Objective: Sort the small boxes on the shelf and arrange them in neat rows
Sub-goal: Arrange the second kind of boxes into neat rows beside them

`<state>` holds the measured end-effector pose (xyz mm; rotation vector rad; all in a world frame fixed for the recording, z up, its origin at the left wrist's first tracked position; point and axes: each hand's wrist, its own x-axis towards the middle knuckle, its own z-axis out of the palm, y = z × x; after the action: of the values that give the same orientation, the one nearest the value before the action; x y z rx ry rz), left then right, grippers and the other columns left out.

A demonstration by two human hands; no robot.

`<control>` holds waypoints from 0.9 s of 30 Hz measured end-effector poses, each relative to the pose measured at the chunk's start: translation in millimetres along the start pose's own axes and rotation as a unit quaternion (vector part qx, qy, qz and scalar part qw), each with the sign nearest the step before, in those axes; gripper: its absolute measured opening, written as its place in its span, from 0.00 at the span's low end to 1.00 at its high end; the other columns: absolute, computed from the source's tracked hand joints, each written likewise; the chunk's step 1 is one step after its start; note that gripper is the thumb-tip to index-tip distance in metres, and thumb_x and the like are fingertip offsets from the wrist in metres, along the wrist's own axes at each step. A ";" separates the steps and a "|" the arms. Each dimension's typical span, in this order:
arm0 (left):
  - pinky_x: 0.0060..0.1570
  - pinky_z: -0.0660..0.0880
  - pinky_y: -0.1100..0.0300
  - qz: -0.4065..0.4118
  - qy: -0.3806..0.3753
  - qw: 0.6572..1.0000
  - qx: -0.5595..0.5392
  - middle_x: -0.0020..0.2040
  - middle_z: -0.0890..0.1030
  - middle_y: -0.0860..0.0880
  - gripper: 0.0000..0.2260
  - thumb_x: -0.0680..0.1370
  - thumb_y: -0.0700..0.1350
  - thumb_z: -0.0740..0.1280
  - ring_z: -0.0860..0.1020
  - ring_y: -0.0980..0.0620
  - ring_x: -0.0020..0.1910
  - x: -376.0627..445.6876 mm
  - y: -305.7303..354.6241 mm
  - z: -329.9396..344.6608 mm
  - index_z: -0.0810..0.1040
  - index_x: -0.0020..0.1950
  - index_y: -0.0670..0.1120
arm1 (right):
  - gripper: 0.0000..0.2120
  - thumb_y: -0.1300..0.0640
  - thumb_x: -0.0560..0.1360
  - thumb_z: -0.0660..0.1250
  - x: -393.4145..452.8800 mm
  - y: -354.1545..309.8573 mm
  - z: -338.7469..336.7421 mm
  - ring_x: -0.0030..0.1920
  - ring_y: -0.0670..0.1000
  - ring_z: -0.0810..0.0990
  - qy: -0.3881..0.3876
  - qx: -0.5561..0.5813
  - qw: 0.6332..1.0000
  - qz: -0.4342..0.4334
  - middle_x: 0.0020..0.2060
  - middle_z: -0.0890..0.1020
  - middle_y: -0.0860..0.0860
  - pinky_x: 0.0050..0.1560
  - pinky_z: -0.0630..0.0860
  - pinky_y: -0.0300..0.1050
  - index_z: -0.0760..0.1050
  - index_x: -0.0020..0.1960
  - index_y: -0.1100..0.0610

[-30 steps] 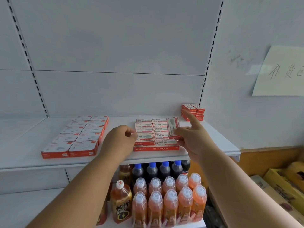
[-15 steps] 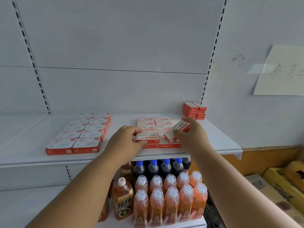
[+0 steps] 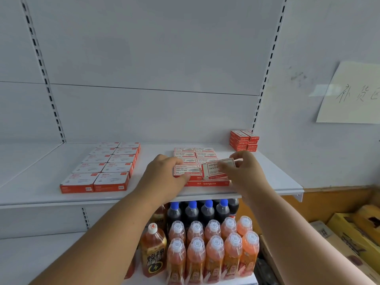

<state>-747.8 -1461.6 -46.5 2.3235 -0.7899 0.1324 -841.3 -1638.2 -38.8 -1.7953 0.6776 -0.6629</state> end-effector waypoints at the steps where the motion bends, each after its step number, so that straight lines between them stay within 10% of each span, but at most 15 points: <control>1: 0.59 0.71 0.59 0.016 0.017 0.999 0.030 0.67 0.72 0.51 0.21 0.78 0.56 0.67 0.70 0.53 0.61 1.7 2.3 1.2 0.72 0.70 0.54 | 0.14 0.53 0.72 0.74 -0.4 -0.7 -1.0 0.41 0.51 0.84 0.003 0.034 0.999 -0.001 0.45 0.84 0.53 0.45 0.82 0.54 0.70 0.50 0.50; 5: 0.60 0.74 0.54 0.053 0.062 0.996 -0.018 0.60 0.77 0.56 0.16 0.80 0.55 0.63 0.71 0.52 0.62 7.2 22.4 2.5 0.75 0.67 0.54 | 0.11 0.61 0.75 0.71 -7.1 -7.1 -2.1 0.30 0.45 0.79 -0.014 0.189 0.981 -0.035 0.43 0.83 0.59 0.32 0.74 0.39 0.69 0.51 0.58; 12: 0.43 0.80 0.64 0.015 0.050 0.962 -0.268 0.46 0.83 0.56 0.07 0.80 0.48 0.67 0.82 0.57 0.43 5.3 45.2 -0.3 0.79 0.57 0.53 | 0.09 0.61 0.78 0.67 -13.7 -10.2 2.4 0.37 0.52 0.77 -0.065 0.247 0.963 -0.086 0.42 0.80 0.58 0.39 0.76 0.45 0.69 0.54 0.56; 20: 0.42 0.77 0.55 -0.036 -0.035 0.878 -0.476 0.37 0.83 0.51 0.05 0.76 0.41 0.72 0.80 0.54 0.34 5.5 37.5 3.2 0.80 0.50 0.48 | 0.06 0.63 0.80 0.62 -21.9 -12.2 8.1 0.30 0.45 0.75 -0.116 0.215 0.963 -0.115 0.32 0.78 0.49 0.31 0.72 0.39 0.71 0.56 0.58; 27: 0.38 0.76 0.57 -0.097 -0.039 0.878 -0.467 0.37 0.84 0.50 0.04 0.76 0.42 0.72 0.81 0.55 0.33 9.5 32.9 -2.2 0.80 0.50 0.45 | 0.20 0.60 0.76 0.70 -15.0 -8.1 -3.1 0.40 0.46 0.83 -0.142 0.014 0.975 -0.170 0.45 0.83 0.48 0.43 0.81 0.43 0.71 0.63 0.45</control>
<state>-758.7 -1484.5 -23.3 1.4617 -0.4821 -0.3644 -852.7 -1627.1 -32.0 -1.9503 0.1683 -0.6163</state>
